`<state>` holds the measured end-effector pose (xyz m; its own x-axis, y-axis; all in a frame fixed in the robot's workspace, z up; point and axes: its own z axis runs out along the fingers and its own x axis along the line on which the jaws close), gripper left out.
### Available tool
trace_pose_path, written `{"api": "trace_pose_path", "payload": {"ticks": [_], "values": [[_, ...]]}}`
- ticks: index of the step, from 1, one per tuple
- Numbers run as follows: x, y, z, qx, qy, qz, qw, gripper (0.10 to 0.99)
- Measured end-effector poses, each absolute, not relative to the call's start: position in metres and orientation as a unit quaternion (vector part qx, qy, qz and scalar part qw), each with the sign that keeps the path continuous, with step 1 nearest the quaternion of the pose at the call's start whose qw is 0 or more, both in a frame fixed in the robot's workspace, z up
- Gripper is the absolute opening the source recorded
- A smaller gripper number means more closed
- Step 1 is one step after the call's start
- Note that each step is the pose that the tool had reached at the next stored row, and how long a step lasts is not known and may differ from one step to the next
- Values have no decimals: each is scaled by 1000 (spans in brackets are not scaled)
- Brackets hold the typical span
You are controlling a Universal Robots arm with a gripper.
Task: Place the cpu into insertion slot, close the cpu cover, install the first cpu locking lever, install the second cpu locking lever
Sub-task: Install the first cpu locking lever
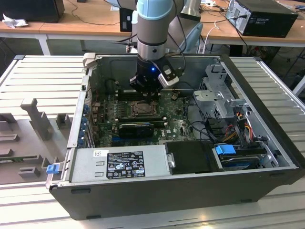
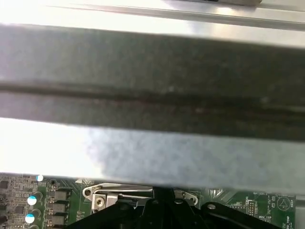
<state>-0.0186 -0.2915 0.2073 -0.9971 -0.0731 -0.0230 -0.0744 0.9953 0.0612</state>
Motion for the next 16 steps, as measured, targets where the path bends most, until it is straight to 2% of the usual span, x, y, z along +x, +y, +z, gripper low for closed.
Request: {"api": "trace_pose_path", "payload": {"ticks": [8, 16], "values": [[-19, -287, 204, -37, 999, 14, 9, 106], [-18, -287, 204, -37, 999, 11, 10, 106]]}}
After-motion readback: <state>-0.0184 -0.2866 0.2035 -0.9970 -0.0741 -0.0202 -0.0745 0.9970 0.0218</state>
